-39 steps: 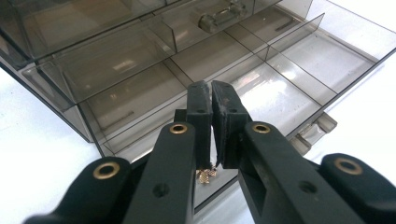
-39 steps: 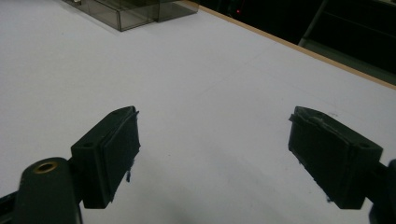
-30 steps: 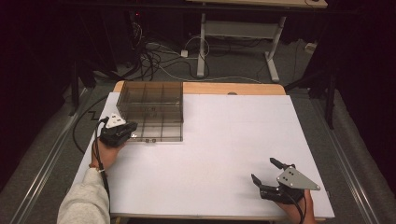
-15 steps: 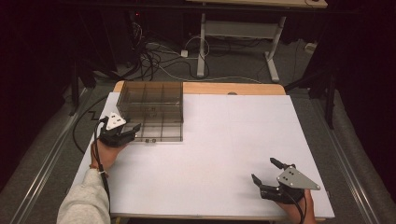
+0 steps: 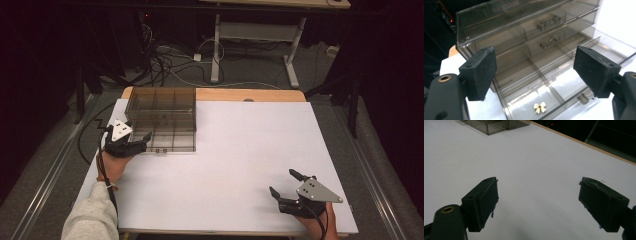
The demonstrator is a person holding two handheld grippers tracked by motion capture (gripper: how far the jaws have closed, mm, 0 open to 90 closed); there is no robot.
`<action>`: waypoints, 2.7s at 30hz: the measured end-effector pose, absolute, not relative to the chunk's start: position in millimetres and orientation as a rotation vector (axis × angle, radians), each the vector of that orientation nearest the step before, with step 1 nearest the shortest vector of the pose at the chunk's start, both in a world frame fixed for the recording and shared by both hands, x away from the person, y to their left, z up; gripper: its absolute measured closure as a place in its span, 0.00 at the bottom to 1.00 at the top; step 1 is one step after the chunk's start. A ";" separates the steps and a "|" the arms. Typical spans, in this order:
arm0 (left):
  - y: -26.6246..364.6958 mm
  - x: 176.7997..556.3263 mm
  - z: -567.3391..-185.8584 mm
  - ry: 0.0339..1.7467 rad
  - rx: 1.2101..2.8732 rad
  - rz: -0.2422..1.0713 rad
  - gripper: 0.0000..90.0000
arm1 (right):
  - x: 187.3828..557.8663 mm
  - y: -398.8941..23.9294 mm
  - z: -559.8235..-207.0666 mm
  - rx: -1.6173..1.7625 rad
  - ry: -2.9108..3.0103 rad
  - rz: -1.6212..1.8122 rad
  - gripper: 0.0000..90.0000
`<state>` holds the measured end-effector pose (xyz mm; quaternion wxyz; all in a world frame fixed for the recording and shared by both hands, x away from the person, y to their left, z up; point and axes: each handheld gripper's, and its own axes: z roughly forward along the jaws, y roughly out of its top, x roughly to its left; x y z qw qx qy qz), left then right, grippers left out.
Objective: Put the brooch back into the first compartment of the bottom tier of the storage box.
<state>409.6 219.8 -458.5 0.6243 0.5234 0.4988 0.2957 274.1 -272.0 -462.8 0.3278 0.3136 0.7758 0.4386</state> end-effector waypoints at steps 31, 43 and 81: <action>186.2 391.4 -447.4 1.013 1.245 0.637 0.20 | 273.6 -270.8 -463.6 0.813 2.041 1.142 0.18; 183.3 382.7 -445.5 0.961 1.402 0.669 0.20 | 272.8 -269.7 -463.5 0.812 2.038 1.146 0.18; 130.3 357.4 -439.0 0.834 1.345 0.573 0.18 | 271.8 -269.7 -463.3 0.792 2.057 1.144 0.19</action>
